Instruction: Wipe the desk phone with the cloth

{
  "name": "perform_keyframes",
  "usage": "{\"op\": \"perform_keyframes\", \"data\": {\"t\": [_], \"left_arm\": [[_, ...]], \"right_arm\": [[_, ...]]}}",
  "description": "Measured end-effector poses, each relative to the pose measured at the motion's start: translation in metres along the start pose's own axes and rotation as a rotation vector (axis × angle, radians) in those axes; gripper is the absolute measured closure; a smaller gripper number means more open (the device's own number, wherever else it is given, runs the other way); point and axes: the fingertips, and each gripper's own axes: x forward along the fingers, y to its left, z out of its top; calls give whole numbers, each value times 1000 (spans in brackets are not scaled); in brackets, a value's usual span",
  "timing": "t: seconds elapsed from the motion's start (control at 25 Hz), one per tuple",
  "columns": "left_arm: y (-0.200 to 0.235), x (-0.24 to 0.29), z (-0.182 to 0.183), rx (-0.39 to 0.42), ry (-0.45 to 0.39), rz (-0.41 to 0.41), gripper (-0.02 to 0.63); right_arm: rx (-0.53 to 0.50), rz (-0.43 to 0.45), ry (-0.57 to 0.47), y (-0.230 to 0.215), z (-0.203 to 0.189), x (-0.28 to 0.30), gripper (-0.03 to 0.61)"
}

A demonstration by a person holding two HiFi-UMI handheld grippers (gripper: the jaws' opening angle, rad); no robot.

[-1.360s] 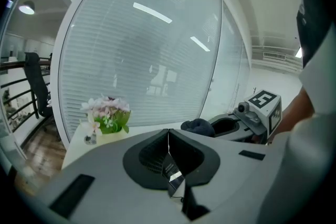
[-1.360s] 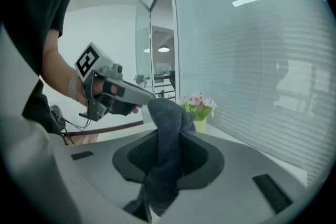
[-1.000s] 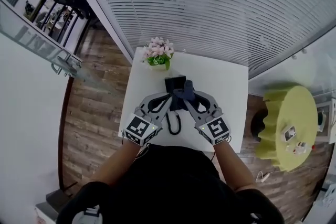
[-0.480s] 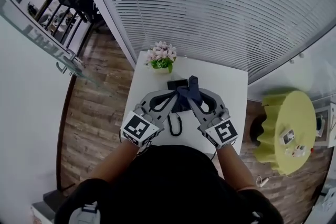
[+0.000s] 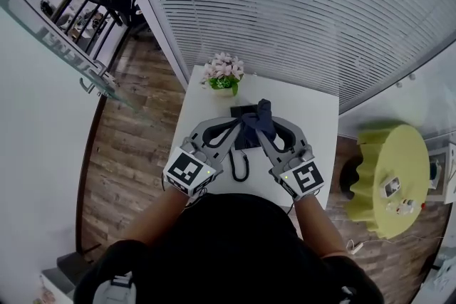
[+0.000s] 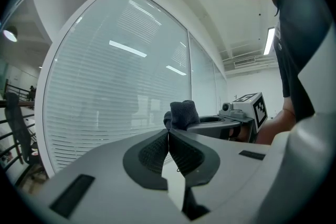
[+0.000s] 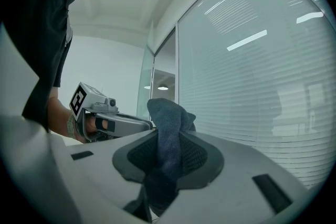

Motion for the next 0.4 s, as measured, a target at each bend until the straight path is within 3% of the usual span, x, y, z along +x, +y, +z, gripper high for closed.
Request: {"op": "perform_keyframes", "data": {"t": [0.4], "left_arm": [[-2, -1, 3, -5, -18, 12, 603]], "right_arm": [[-12, 4, -5, 2, 6, -3, 469]]}}
